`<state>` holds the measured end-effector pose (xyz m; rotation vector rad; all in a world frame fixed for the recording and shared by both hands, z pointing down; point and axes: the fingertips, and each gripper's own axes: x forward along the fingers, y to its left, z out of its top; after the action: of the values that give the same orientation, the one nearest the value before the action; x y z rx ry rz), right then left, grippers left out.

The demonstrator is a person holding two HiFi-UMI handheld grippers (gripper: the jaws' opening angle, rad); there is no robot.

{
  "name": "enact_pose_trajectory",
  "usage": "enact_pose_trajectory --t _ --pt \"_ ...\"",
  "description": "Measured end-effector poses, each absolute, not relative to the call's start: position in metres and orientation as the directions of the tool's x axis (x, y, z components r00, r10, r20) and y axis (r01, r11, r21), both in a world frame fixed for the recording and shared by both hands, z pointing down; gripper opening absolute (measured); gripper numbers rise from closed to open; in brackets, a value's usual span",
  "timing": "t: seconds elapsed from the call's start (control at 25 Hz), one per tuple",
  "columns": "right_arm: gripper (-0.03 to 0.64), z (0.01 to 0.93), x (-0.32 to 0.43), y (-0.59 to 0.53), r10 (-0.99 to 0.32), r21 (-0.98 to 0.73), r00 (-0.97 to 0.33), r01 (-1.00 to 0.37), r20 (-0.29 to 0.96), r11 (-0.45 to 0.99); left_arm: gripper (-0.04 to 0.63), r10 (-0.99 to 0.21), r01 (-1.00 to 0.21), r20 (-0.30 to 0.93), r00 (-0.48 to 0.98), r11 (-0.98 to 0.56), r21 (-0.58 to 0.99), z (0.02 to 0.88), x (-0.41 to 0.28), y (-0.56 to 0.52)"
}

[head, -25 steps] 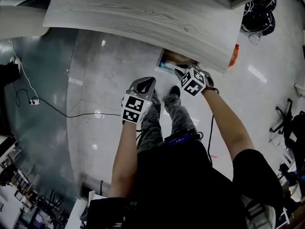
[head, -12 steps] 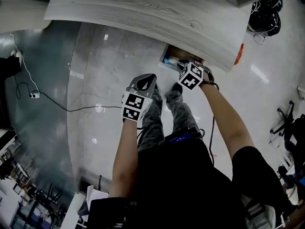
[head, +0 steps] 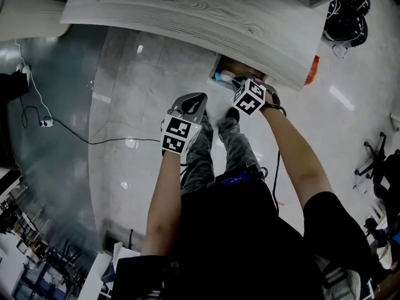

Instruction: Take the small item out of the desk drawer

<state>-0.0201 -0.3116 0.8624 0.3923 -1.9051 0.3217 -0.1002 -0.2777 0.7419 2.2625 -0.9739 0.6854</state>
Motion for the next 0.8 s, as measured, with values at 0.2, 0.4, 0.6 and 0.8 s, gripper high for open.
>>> enact_pose_trajectory --t 0.2,0.4,0.6,0.8 --pt "0.029 0.847 -0.018 -0.309 -0.138 -0.027 -0.353 -0.426 0.925 0.904 0.002 -0.464 -0.756 0.642 0.611 -0.582 0.298 0.737 -0.093 -0.274" --pt "0.026 0.831 -0.022 -0.304 -0.149 -0.026 -0.37 -0.428 0.917 0.903 0.002 -0.462 -0.746 0.633 0.621 -0.596 0.296 0.728 -0.092 -0.274" --pt "0.025 0.811 -0.02 -0.301 -0.175 -0.014 -0.387 -0.439 0.905 0.898 0.002 -0.461 -0.737 0.627 0.628 -0.612 0.288 0.719 -0.087 -0.271" --pt "0.025 0.787 -0.021 -0.299 -0.204 -0.014 -0.408 -0.471 0.89 0.882 0.002 -0.457 -0.726 0.622 0.636 -0.628 0.281 0.708 -0.088 -0.269"
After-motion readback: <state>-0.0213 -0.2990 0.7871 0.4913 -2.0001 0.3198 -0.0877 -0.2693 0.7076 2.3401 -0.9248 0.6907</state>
